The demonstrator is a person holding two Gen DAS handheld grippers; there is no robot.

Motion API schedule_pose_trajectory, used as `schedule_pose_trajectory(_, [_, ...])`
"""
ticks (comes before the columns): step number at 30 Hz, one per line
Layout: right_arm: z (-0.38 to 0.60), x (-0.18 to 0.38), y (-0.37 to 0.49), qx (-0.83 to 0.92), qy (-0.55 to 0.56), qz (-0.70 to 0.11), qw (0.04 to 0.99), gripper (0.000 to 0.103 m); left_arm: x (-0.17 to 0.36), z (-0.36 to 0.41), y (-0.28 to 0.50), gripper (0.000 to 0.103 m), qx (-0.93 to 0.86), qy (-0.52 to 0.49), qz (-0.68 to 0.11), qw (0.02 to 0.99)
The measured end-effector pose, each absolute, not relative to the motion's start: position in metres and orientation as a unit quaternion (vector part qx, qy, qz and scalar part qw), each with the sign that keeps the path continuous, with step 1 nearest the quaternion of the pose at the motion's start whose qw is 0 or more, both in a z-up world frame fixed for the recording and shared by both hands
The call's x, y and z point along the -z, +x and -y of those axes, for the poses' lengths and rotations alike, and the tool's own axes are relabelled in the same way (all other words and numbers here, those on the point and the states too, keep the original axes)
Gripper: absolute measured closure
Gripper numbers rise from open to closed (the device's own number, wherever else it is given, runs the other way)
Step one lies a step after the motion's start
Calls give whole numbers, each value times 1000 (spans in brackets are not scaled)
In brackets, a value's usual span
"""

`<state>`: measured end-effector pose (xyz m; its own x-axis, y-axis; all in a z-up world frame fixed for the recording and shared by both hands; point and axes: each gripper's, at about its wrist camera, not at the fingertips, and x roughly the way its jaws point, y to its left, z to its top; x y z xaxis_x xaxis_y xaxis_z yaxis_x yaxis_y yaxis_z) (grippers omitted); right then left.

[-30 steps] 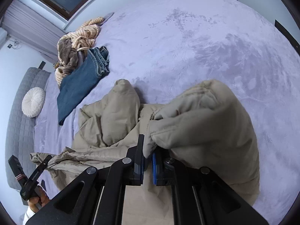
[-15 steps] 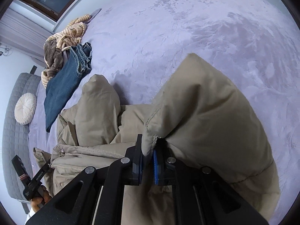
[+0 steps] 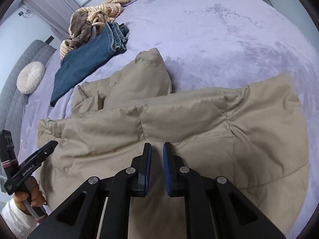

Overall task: Fold large clothes
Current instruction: 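Press the folded jacket flat with both tools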

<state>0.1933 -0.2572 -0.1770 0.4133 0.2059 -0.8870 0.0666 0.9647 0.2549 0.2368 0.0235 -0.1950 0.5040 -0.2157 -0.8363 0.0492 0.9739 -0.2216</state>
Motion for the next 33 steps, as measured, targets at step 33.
schedule_pose_trajectory(33, [359, 150, 178, 103, 129, -515, 841, 62, 177, -110, 239, 44, -67, -45, -505, 859])
